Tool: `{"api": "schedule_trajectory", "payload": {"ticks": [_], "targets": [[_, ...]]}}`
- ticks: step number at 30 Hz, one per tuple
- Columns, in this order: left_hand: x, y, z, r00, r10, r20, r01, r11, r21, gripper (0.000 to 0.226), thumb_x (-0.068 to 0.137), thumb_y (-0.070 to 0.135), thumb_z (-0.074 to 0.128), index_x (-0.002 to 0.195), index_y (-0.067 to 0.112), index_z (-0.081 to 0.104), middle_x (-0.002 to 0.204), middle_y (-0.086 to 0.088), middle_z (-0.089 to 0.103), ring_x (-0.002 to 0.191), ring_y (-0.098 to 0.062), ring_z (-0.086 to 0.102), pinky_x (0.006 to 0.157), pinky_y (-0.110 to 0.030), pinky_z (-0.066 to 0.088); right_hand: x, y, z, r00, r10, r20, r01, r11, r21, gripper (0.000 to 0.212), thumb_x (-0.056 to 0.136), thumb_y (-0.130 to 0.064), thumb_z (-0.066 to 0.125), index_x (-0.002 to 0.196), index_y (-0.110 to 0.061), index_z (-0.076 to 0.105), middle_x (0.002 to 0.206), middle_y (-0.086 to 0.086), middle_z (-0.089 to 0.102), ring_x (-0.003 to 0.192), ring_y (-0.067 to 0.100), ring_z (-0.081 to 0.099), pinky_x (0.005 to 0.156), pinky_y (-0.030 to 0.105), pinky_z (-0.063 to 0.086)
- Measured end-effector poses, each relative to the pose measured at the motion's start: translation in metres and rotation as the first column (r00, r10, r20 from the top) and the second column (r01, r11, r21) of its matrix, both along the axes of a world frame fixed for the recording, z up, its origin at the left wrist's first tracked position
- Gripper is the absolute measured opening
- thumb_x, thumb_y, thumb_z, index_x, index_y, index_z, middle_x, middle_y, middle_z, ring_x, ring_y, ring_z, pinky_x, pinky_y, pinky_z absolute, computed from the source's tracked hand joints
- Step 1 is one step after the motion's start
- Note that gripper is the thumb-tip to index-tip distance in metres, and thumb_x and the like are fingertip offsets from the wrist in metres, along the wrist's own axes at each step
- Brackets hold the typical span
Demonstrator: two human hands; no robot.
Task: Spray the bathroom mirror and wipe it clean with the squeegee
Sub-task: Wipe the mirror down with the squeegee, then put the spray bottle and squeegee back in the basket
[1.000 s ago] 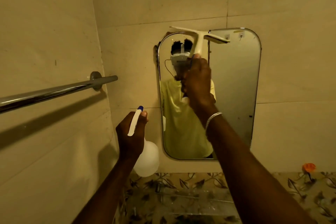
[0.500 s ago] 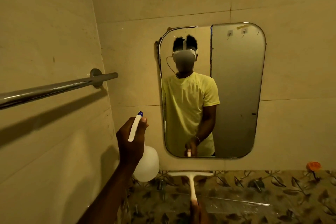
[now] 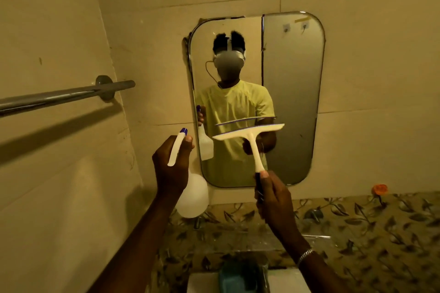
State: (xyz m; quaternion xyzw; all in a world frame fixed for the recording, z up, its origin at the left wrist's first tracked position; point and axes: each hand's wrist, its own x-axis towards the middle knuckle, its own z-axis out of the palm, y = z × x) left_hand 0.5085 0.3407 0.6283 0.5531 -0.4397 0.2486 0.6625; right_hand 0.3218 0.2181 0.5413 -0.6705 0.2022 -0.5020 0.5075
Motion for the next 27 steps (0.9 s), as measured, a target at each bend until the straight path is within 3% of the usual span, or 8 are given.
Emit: {"api": "schedule_trajectory", "payload": {"ticks": [4,8,11,15,19,24,27], "targets": [[-0.014,-0.014,0.005,0.999,0.000,0.050,0.000,1.000,0.013,0.053,0.099,0.045,0.052,0.095,-0.004,0.074,0.080,-0.011,0.074,0.076,-0.014,0.070,0.071,-0.010,0.052,-0.005,-0.014,0.039,0.999,-0.027,0.043,0.030,0.997,-0.073,0.032,0.113,-0.028,0.041,0.093,-0.011,0.061,0.067,0.002,0.052,0.051,0.015,0.046,0.046,0.031,0.040],[-0.029,-0.034,0.006,0.998,-0.051,0.024,0.050,0.999,0.012,0.049,0.097,0.043,0.054,0.097,-0.001,0.073,0.086,-0.011,0.075,0.080,-0.016,0.071,0.073,-0.009,0.054,-0.018,-0.030,0.059,0.995,-0.032,0.095,0.038,0.997,-0.067,0.029,0.113,-0.032,0.042,0.095,-0.018,0.061,0.068,0.002,0.052,0.052,0.012,0.046,0.045,0.026,0.040],[-0.045,-0.055,0.003,0.996,-0.094,-0.001,0.094,0.995,0.021,0.051,0.096,0.044,0.054,0.100,-0.003,0.074,0.090,-0.011,0.075,0.084,-0.016,0.071,0.075,-0.008,0.053,-0.035,-0.043,0.060,0.990,-0.071,0.121,0.082,0.993,-0.089,0.031,0.113,-0.031,0.043,0.098,-0.013,0.063,0.066,0.002,0.052,0.050,0.013,0.047,0.043,0.025,0.041],[-0.075,-0.091,-0.007,0.984,-0.170,-0.047,0.173,0.983,0.060,0.047,0.096,0.042,0.055,0.101,-0.002,0.073,0.086,-0.001,0.073,0.084,-0.003,0.069,0.075,-0.009,0.052,-0.069,-0.064,0.048,0.982,-0.146,0.116,0.159,0.981,-0.112,0.031,0.113,-0.031,0.044,0.096,-0.013,0.062,0.065,-0.001,0.053,0.048,0.016,0.048,0.042,0.028,0.042],[-0.119,-0.139,-0.023,0.968,-0.249,-0.031,0.251,0.962,0.103,0.038,0.099,0.029,0.057,0.101,-0.006,0.073,0.088,-0.003,0.071,0.084,0.002,0.066,0.076,-0.011,0.054,-0.117,-0.093,0.027,0.970,-0.225,0.090,0.233,0.969,-0.086,0.035,0.112,-0.034,0.045,0.101,-0.006,0.062,0.067,0.013,0.053,0.049,0.016,0.046,0.045,0.029,0.041],[-0.198,-0.198,-0.054,0.908,-0.412,-0.071,0.418,0.893,0.166,0.048,0.099,0.040,0.052,0.093,-0.004,0.072,0.083,-0.010,0.072,0.078,0.000,0.067,0.071,-0.015,0.053,-0.196,-0.129,-0.004,0.929,-0.369,0.022,0.370,0.927,-0.059,0.038,0.108,-0.046,0.046,0.104,-0.014,0.067,0.066,0.002,0.056,0.049,0.016,0.050,0.047,0.031,0.043],[-0.254,-0.229,-0.082,0.842,-0.517,-0.155,0.540,0.814,0.214,0.046,0.099,0.040,0.052,0.092,-0.002,0.070,0.080,-0.012,0.070,0.076,-0.013,0.067,0.070,-0.019,0.053,-0.248,-0.149,-0.029,0.892,-0.451,-0.026,0.449,0.892,-0.058,0.041,0.103,-0.054,0.050,0.098,-0.016,0.065,0.065,0.002,0.057,0.049,0.015,0.052,0.050,0.033,0.044]]}}
